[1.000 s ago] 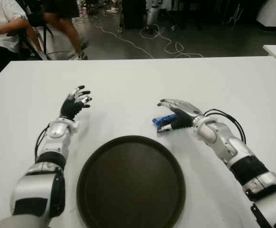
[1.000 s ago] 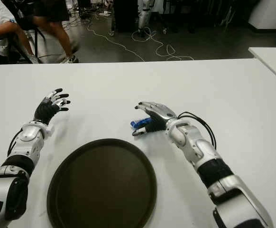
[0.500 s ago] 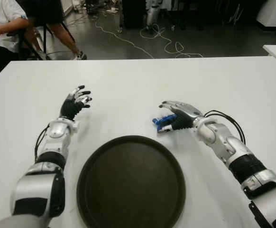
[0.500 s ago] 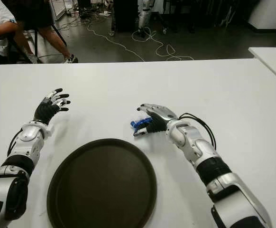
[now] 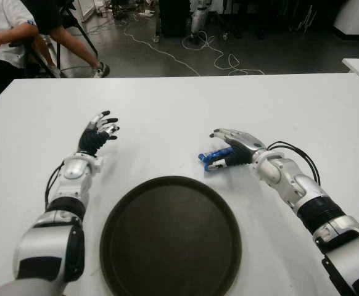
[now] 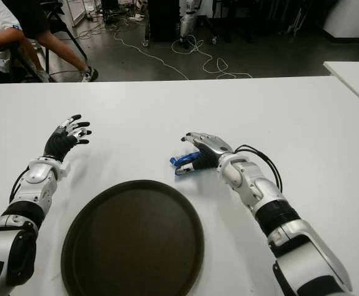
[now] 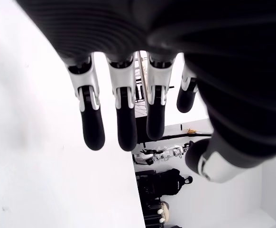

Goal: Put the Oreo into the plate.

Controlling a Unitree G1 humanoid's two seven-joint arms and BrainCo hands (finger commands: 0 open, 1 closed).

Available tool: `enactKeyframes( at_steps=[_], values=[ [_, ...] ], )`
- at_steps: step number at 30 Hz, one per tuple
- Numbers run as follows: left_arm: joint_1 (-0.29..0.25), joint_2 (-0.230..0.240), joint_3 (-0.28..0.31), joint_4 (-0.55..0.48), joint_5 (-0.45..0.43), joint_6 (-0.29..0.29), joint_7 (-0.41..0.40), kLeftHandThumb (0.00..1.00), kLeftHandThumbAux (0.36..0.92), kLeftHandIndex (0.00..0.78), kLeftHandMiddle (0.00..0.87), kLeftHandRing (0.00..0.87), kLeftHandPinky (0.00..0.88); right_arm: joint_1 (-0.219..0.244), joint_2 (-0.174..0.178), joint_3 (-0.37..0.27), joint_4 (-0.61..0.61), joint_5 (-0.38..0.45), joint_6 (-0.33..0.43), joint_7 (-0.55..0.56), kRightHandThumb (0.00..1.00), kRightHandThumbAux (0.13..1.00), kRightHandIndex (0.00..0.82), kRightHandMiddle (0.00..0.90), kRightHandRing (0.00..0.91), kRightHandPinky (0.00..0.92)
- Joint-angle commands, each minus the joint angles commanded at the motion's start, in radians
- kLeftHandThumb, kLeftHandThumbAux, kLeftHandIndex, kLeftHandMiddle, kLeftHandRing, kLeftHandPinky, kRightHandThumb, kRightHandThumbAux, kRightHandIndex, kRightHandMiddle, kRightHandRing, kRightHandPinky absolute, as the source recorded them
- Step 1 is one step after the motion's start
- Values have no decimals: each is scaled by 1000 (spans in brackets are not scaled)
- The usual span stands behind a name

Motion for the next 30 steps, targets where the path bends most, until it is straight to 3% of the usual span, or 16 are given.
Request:
enactKeyframes(
  at_steps=[27, 30],
  values=[
    [2, -1, -2, -5, 1, 4, -1, 229, 633, 94, 218, 249, 320, -22, 22, 14, 99, 11, -46, -25, 0, 402, 38, 89, 75, 65],
    [1, -2, -3, -5, 4, 7, 9, 231, 638, 96, 224, 250, 317, -25, 40, 24, 142, 6, -54, -37, 0, 411, 46, 96, 85, 76]
  ],
)
